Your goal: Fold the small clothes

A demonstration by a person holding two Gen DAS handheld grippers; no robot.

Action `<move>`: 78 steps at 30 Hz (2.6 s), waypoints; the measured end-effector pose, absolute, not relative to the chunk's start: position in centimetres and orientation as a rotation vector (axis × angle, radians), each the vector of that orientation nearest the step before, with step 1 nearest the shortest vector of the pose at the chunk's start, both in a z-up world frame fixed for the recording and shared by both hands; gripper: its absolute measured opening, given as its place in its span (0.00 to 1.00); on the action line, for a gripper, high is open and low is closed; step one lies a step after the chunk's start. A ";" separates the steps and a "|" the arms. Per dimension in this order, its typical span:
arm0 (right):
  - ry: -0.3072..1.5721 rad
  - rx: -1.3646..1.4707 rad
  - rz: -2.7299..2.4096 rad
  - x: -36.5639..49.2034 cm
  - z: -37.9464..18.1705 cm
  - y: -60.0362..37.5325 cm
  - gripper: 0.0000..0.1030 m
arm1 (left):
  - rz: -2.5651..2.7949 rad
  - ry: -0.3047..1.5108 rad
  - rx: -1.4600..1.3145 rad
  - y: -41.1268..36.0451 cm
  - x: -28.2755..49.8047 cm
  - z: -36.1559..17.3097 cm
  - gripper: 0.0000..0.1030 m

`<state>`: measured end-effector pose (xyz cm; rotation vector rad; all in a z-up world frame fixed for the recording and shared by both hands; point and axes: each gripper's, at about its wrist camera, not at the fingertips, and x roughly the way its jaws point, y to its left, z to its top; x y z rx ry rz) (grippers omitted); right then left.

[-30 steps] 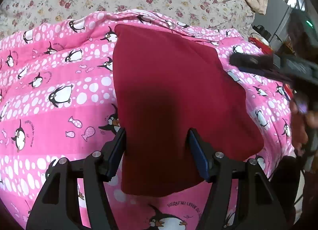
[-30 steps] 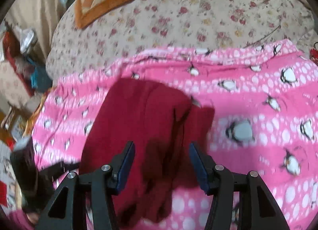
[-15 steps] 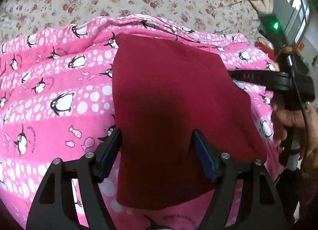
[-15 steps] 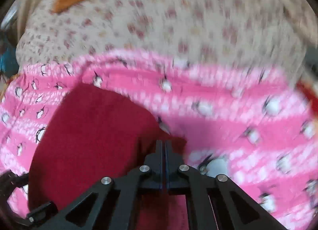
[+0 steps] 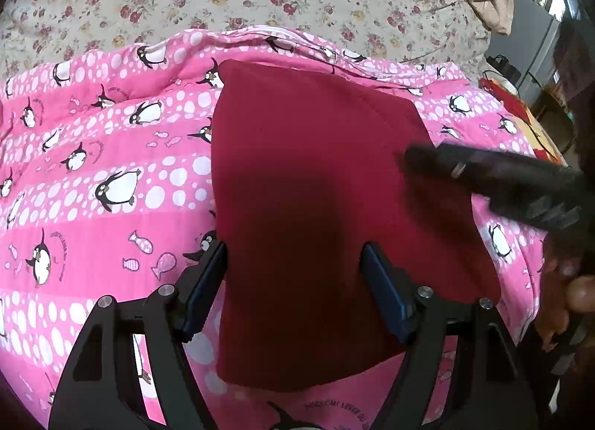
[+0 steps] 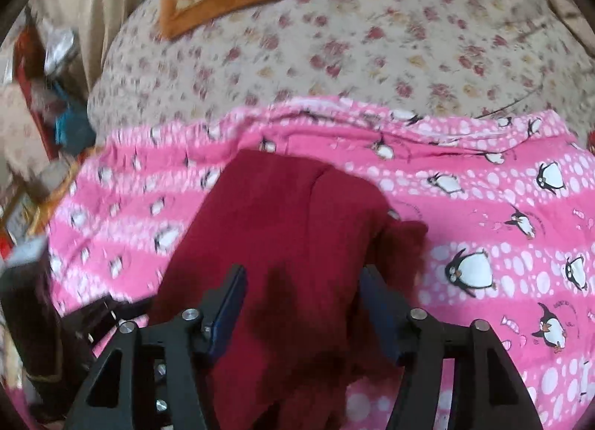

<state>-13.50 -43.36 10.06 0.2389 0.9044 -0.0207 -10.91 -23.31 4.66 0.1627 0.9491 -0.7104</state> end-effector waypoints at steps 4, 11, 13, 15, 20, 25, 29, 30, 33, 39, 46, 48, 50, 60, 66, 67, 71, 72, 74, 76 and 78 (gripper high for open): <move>0.993 0.118 -0.104 -13.5 7.0 -43.2 0.41 | -0.724 0.979 0.157 -23.2 -10.9 4.4 0.74; 0.968 0.185 -0.102 -15.0 7.6 -44.2 0.42 | -0.724 0.994 0.123 -22.5 -10.9 4.8 0.74; 0.938 0.260 -0.089 -15.4 8.3 -44.7 0.43 | -0.721 0.993 0.116 -22.3 -10.9 5.0 0.74; 0.906 0.344 -0.081 -15.7 8.8 -45.4 0.48 | -0.719 0.992 0.109 -22.1 -10.8 5.2 0.74; 0.931 0.325 -0.099 -15.0 7.7 -45.4 0.52 | -0.719 0.978 0.031 -21.1 -9.8 5.9 0.74; 0.937 0.322 -0.098 -14.8 6.7 -45.9 0.62 | -0.759 1.005 -0.035 -20.3 -7.7 6.0 0.74; 0.868 0.338 -0.152 -15.2 7.3 -47.5 0.87 | -0.813 1.050 -0.125 -20.3 -5.5 5.2 0.77; 0.866 0.347 -0.153 -15.1 7.1 -48.0 0.88 | -0.819 1.058 -0.137 -20.4 -5.2 5.0 0.78; 0.896 0.407 -0.107 -14.4 5.7 -49.2 0.92 | -0.854 1.099 -0.187 -20.8 -4.2 4.0 0.78; 0.904 0.563 0.032 -12.5 3.7 -50.0 0.92 | -0.896 1.141 -0.188 -22.1 -3.1 2.9 0.84; 0.896 0.591 0.086 -11.3 3.4 -49.0 0.77 | -0.947 1.165 -0.183 -23.2 -2.8 2.2 0.78; 0.892 0.550 0.085 -11.5 4.2 -48.4 0.64 | -0.948 1.143 -0.161 -23.1 -3.3 2.8 0.72; 0.892 0.516 0.086 -11.7 5.0 -47.9 0.56 | -0.948 1.116 -0.128 -23.1 -4.0 3.5 0.64; 0.892 0.521 0.165 -14.0 10.0 -44.5 0.45 | -0.929 1.104 -0.112 -17.6 -8.0 8.2 0.59; 0.947 0.518 0.249 -16.1 10.4 -39.9 0.45 | -0.860 1.166 -0.117 -12.8 -10.6 7.7 0.59; 0.960 0.515 0.255 -16.4 10.0 -39.1 0.45 | -0.844 1.176 -0.117 -12.3 -10.8 7.2 0.59; 1.044 0.472 0.179 -16.2 7.0 -37.4 0.52 | -0.766 1.203 -0.125 -11.2 -11.3 4.2 0.68; 1.052 0.445 0.145 -16.3 6.5 -37.3 0.60 | -0.758 1.186 -0.128 -11.1 -11.5 4.2 0.70; 1.013 0.397 0.105 -17.2 7.2 -37.3 0.62 | -0.719 1.132 -0.097 -10.8 -12.1 4.8 0.74; 0.981 0.344 0.065 -18.1 8.7 -37.3 0.62 | -0.681 1.073 -0.059 -10.7 -12.7 5.6 0.74; 0.923 0.301 0.039 -19.2 10.9 -37.1 0.62 | -0.641 1.040 -0.034 -10.5 -13.1 6.0 0.74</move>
